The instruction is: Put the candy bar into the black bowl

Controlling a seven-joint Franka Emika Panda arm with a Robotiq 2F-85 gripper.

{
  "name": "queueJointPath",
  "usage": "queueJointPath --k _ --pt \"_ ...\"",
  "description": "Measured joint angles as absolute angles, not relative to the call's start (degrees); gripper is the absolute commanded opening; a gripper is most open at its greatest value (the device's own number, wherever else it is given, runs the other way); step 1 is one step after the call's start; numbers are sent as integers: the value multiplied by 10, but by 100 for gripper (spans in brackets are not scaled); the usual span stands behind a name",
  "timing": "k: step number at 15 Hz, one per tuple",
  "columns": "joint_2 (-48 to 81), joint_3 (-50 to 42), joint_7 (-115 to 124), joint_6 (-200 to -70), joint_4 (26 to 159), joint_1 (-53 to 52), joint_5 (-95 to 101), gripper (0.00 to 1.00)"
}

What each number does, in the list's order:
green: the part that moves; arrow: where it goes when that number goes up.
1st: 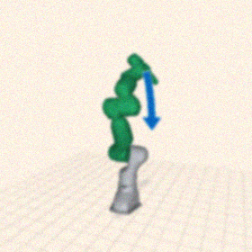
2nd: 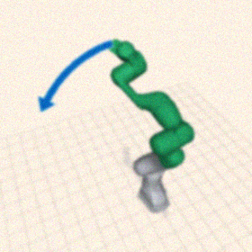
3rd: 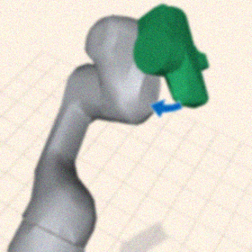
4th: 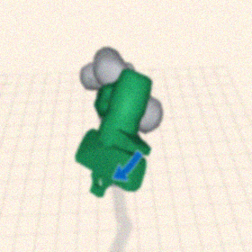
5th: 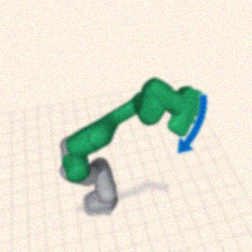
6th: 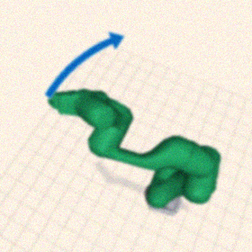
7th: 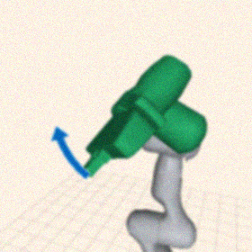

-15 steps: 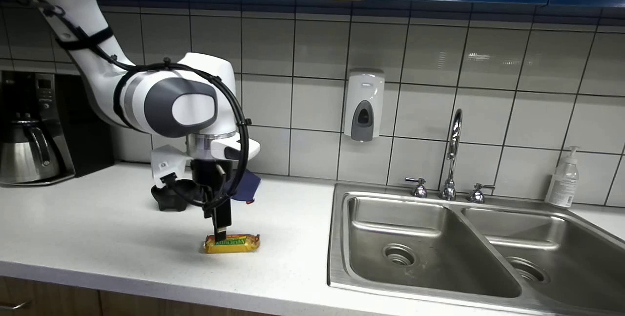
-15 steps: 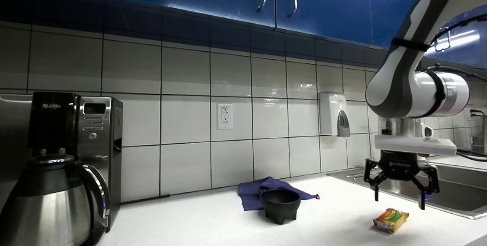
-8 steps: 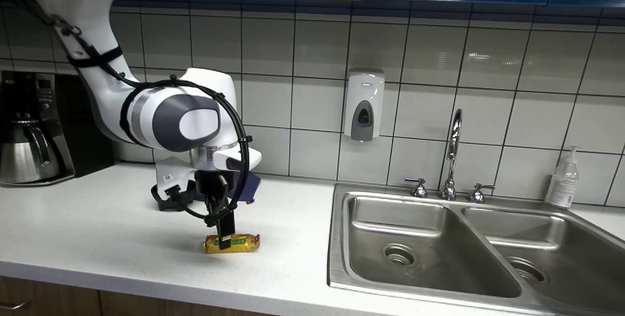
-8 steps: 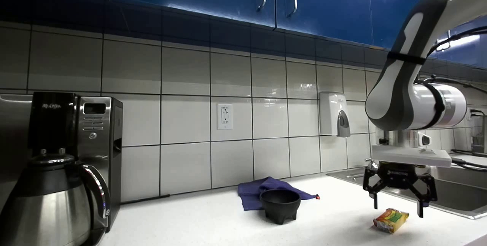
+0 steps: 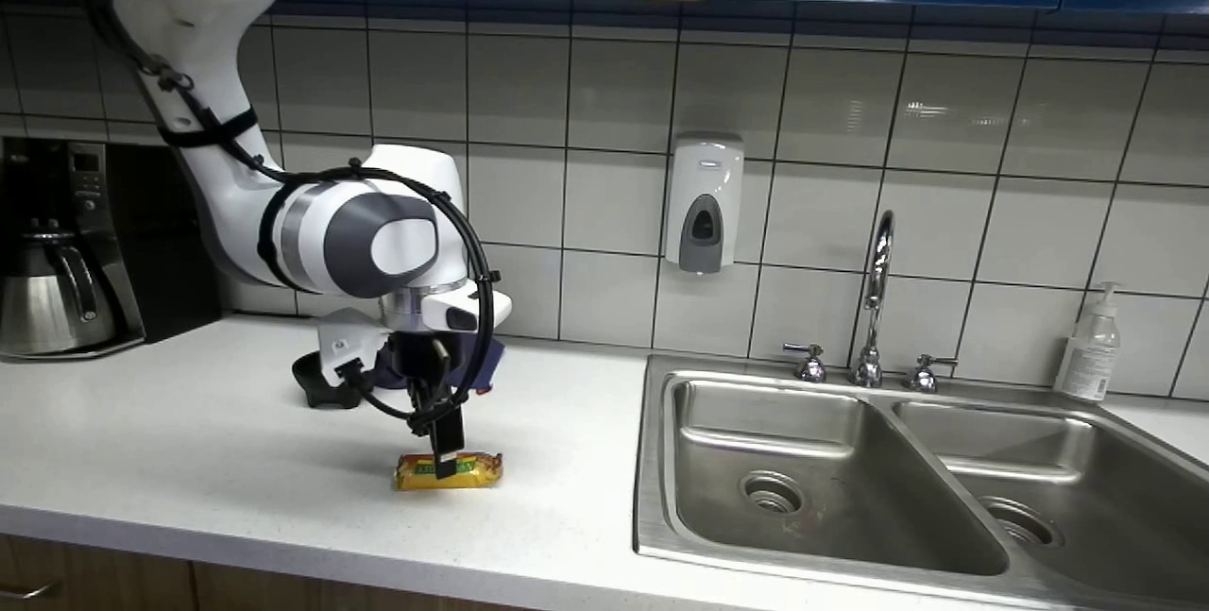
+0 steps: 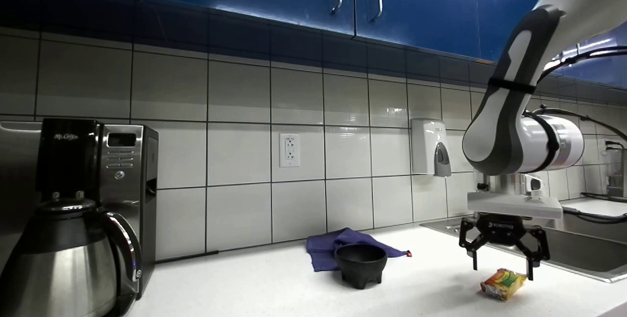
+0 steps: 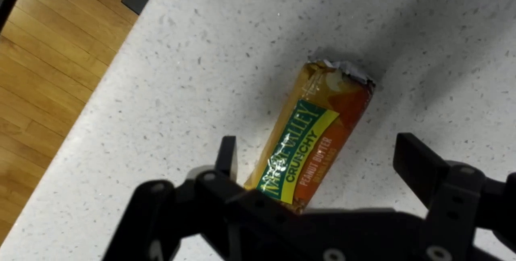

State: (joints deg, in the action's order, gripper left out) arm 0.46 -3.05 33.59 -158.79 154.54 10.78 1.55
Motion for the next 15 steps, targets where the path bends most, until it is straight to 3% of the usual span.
queueJointPath --k 5,6,7,9,15 --pt "31 -48 350 -1588 1527 90 21 100" --pt "36 -52 351 -1588 1524 86 21 95" --pt "41 -55 352 -1588 1522 82 21 74" --pt "51 -63 353 -1588 1516 75 21 69" --pt "70 -80 353 -1588 1506 58 21 22"
